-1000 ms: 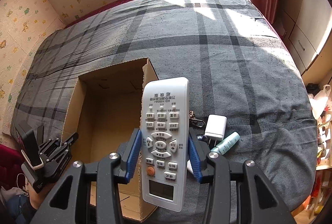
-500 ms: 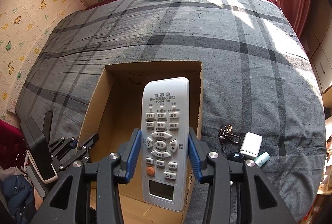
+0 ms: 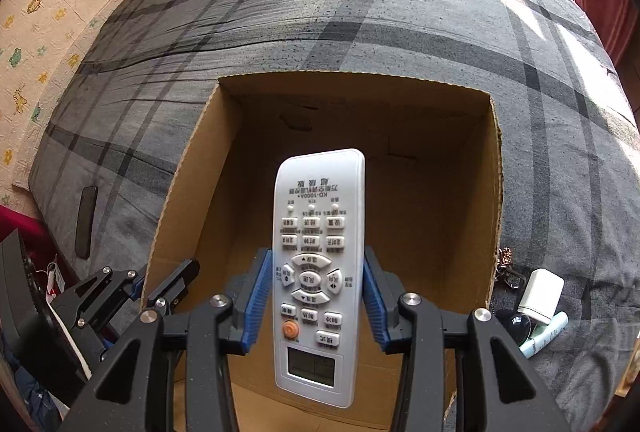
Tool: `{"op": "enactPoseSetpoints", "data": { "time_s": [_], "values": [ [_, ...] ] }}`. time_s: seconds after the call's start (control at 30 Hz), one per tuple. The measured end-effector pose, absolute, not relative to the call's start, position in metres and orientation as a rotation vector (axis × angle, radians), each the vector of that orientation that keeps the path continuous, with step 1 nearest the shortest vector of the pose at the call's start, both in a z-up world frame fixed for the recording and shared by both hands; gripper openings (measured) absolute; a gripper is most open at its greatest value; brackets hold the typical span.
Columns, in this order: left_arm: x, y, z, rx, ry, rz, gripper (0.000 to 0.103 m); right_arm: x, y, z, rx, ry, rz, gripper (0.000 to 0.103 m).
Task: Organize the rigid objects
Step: 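Lift the white remote with the right gripper and carry it over the box, then lower the remote into the box and open the right gripper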
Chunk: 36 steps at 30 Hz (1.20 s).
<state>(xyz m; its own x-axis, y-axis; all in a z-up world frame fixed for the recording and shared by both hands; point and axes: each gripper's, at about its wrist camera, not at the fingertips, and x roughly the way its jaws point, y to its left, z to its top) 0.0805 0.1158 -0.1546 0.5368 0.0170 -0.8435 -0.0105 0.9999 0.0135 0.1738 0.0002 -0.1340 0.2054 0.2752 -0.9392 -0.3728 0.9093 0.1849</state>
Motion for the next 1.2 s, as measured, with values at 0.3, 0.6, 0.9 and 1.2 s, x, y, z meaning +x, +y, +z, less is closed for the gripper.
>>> {"op": "enactPoseSetpoints", "data": {
  "time_s": [0.3, 0.6, 0.9, 1.2],
  "values": [
    [0.080, 0.116, -0.154, 0.007, 1.004, 0.016, 0.015, 0.194, 0.023, -0.175, -0.108, 1.392, 0.451, 0.046],
    [0.080, 0.116, -0.154, 0.006, 1.005, 0.016, 0.015, 0.206, 0.038, -0.207, -0.139, 1.462, 0.431, 0.046],
    [0.081, 0.116, -0.153, 0.011, 1.007, 0.017, 0.015, 0.210, 0.043, -0.232, -0.136, 1.514, 0.426, 0.046],
    [0.083, 0.116, -0.153, 0.014, 1.009, 0.021, 0.015, 0.210, 0.049, -0.236, -0.178, 1.518, 0.429, 0.050]
  ]
}}
